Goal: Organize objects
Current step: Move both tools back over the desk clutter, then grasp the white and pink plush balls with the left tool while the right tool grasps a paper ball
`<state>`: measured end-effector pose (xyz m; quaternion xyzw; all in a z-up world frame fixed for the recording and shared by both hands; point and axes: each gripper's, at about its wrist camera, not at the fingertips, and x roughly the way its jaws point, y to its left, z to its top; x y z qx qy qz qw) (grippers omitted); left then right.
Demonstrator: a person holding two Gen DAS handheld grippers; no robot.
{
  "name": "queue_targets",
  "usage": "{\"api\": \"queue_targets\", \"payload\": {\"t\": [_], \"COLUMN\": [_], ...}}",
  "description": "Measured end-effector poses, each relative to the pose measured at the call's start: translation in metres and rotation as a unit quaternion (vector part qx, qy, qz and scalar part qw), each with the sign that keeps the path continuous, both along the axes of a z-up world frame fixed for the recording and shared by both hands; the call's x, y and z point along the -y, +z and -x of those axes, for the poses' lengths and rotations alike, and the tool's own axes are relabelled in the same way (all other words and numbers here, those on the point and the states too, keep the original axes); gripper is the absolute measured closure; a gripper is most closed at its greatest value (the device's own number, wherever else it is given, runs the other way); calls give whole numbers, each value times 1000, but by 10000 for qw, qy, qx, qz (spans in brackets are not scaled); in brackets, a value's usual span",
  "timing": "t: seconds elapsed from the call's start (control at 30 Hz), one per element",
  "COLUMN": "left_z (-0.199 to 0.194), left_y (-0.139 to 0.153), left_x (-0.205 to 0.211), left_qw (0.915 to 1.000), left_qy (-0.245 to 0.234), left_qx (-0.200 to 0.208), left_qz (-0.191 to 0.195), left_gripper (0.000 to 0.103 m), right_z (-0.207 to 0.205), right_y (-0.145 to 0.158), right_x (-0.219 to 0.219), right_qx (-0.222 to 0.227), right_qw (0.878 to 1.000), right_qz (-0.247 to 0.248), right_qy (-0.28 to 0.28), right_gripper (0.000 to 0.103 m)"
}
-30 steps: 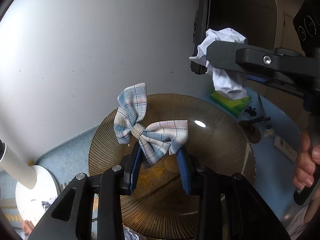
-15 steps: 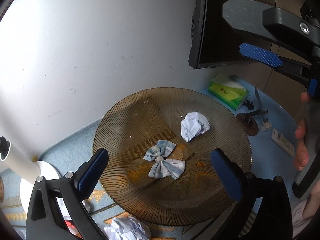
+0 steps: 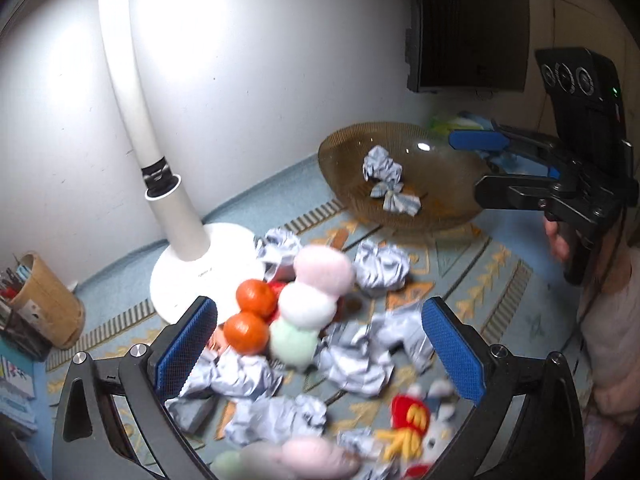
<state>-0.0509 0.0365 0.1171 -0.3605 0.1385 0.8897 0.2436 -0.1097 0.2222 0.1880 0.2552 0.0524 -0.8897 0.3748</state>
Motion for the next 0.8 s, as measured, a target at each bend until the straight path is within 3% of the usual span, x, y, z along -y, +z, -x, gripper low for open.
{"api": "queue_targets", "payload": {"t": [0.07,0.17,0.27,0.3,0.37,0.63,0.8], "left_z": [-10,-13,-7,-6,-9,-12,1], "left_y": [-16,-42,-62,-65,-64,-71,-82], "left_x": [16,36,48,51,60,80,80], "left_qw": [9993,9977,9957,9950,9945,9894,9849], "left_qy": [-116,-128,-275,-268,-273,-189,-62], "left_qx": [79,315,855,943,1003,1226,1394], "left_qz": [351,586,241,179,-124,-749,-1029], "left_gripper": [0,0,0,0,0,0,0], "right_z": [-10,-1,14,12,10,-7,9], "right_y": [-18,-52,-88,-93,-99,-103,-130], "right_x": [20,37,44,44,45,52,57], "right_qx": [34,600,1138,1122,1202,1332,1744], "right_qw": [9992,9959,9900,9894,9878,9809,9744], "right_qz": [-334,-593,-803,-902,-964,-1295,-1398], "right_qy": [222,321,207,205,245,580,228], "right_gripper": [0,0,0,0,0,0,0]}}
